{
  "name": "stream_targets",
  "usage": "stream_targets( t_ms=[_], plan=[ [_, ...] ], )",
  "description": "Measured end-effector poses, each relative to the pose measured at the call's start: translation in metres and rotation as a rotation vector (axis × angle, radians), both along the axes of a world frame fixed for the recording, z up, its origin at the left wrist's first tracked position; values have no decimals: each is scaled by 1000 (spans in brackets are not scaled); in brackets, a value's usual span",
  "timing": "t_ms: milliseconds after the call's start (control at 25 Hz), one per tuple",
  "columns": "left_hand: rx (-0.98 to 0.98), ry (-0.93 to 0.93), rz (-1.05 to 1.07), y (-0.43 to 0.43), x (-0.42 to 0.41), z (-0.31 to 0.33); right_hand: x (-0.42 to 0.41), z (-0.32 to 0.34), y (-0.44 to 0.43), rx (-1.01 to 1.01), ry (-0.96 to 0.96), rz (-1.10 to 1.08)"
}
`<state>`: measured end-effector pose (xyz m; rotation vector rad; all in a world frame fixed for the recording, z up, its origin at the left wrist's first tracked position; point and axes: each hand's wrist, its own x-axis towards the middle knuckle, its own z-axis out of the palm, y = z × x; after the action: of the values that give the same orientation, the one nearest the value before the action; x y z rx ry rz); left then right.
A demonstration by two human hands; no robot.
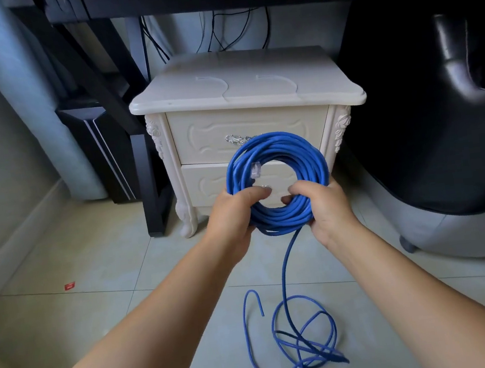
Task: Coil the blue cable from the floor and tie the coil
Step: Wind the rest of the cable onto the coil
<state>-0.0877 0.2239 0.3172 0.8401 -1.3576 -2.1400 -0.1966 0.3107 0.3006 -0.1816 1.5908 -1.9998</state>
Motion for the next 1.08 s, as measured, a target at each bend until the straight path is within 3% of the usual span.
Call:
stream_targets(
  t_ms=[200,280,400,520,600,680,1080],
  plan=[
    [-168,6,-238,-20,3,11,-8,16,6,113,107,-57],
    [-356,-13,-239,-24,3,11,-11,17,7,153,291,-40],
    [-821,-158,-217,-25,5,9,-11,17,5,244,597,42],
    [-984,-249,-204,-27,6,7,-8,17,3,363,869,168],
    [-976,-297,-194,-24,5,4,-7,14,4,411,988,197],
    [-911,-325,-124,-21,3,2,-6,12,4,398,980,201],
    [-290,-74,107,-20,2,7,-7,12,7,177,443,243]
  ],
)
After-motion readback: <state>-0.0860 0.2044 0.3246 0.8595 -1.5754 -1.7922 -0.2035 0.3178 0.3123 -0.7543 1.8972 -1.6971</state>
